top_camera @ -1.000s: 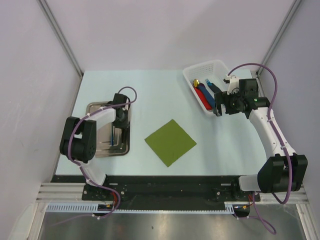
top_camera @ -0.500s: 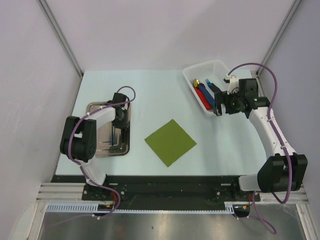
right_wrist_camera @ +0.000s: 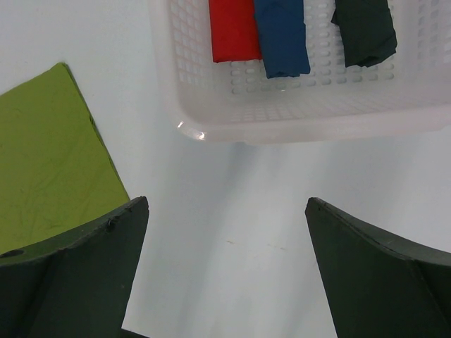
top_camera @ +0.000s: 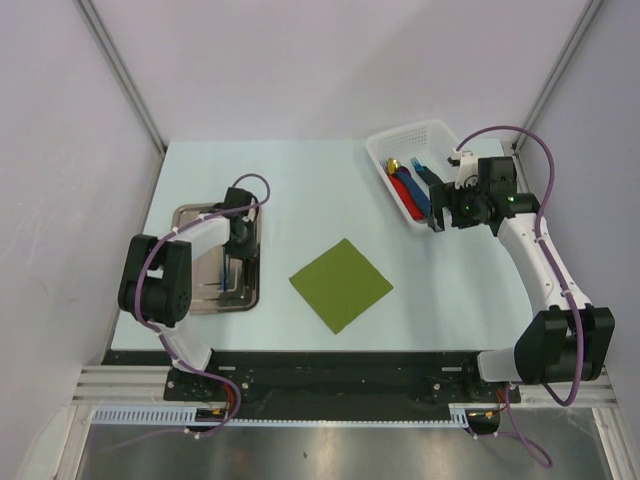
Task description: Place the utensils on the paper napkin and roll it up
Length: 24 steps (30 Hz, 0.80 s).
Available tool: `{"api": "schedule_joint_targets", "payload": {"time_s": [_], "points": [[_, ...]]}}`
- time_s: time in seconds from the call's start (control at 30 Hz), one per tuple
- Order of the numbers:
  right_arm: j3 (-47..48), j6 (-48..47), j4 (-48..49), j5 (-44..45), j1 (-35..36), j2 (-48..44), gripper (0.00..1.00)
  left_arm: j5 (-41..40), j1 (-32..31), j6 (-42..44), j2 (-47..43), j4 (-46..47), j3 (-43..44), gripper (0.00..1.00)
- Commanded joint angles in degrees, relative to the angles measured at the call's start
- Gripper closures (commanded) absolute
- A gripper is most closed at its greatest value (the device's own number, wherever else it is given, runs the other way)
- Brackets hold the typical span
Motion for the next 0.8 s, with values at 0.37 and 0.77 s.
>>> {"api": "schedule_joint_targets", "payload": {"time_s": [0.37,0.77], "points": [[1.77,0.55,0.66,0.28,-0.32,-0.32,0.00,2.62,-1.08,-2.06,5.24,-8.77,-0.05,0.97],[2.29,0.99,0.66,-0.43,-0.24,0.12,0.00,3.93,-1.70,-4.96,-3.98,-11.05,1.80,1.00]]}}
